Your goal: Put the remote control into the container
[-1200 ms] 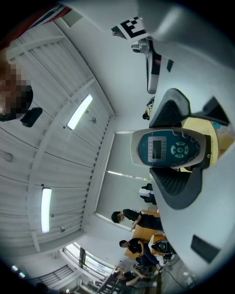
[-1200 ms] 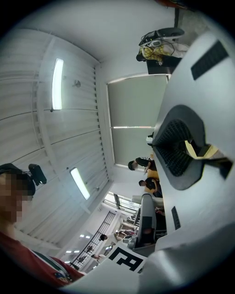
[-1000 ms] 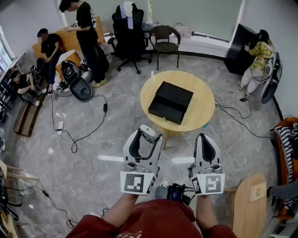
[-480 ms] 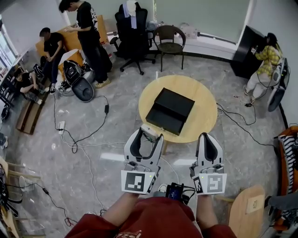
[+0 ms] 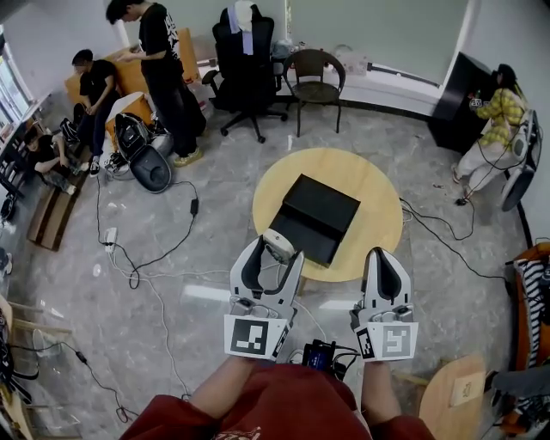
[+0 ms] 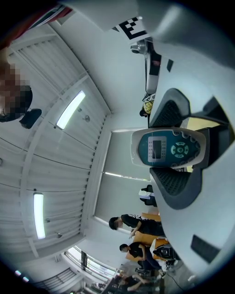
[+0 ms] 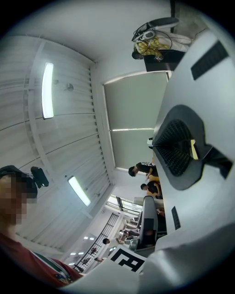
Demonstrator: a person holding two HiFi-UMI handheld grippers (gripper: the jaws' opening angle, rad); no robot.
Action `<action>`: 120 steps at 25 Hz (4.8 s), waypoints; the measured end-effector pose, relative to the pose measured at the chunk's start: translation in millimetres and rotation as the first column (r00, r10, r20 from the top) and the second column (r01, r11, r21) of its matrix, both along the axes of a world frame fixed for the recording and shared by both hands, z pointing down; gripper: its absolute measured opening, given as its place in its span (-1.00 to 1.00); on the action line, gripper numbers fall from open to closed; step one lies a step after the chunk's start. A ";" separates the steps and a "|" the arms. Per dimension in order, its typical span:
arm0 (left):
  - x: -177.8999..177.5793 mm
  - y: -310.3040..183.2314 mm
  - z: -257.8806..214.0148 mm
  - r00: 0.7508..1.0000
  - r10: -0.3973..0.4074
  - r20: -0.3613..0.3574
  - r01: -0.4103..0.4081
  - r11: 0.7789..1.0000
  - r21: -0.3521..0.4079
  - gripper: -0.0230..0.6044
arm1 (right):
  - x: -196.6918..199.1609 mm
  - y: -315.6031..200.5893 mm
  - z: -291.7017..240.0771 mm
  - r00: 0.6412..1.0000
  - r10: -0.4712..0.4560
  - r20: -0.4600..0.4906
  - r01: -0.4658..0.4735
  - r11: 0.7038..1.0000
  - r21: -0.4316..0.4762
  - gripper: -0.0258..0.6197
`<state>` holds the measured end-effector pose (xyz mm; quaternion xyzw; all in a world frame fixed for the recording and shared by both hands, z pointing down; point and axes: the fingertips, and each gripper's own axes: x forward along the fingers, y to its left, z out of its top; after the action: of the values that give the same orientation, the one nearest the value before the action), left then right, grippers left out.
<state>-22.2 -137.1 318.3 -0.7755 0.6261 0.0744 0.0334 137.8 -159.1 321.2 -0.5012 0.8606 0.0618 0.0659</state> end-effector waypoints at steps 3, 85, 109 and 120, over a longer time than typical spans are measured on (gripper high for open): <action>-10.0 -23.0 6.5 1.000 0.023 0.010 -0.023 1.000 -0.004 -0.09 | -9.1 -21.5 3.7 1.000 0.024 -0.005 -0.024 1.000 -0.002 -0.85; 14.0 -219.2 236.2 0.638 0.702 0.318 -0.334 0.624 -0.707 -0.09 | -31.2 -195.6 22.3 0.965 0.260 -0.023 -0.260 0.965 -0.035 -0.85; 19.7 -214.3 346.4 0.459 0.824 0.332 -0.177 0.451 -0.875 -0.09 | -20.0 -181.8 22.5 0.960 0.278 -0.025 -0.279 0.959 -0.039 -0.85; 12.8 -218.2 387.4 0.433 0.843 0.318 -0.091 0.392 -0.915 -0.09 | -12.9 -177.7 22.5 0.957 0.289 -0.035 -0.290 0.956 -0.045 -0.85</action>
<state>-9.4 -355.3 705.7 -0.8075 0.2179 -0.5421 -0.0814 124.9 -336.8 343.6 -0.6223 0.7801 0.0566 0.0318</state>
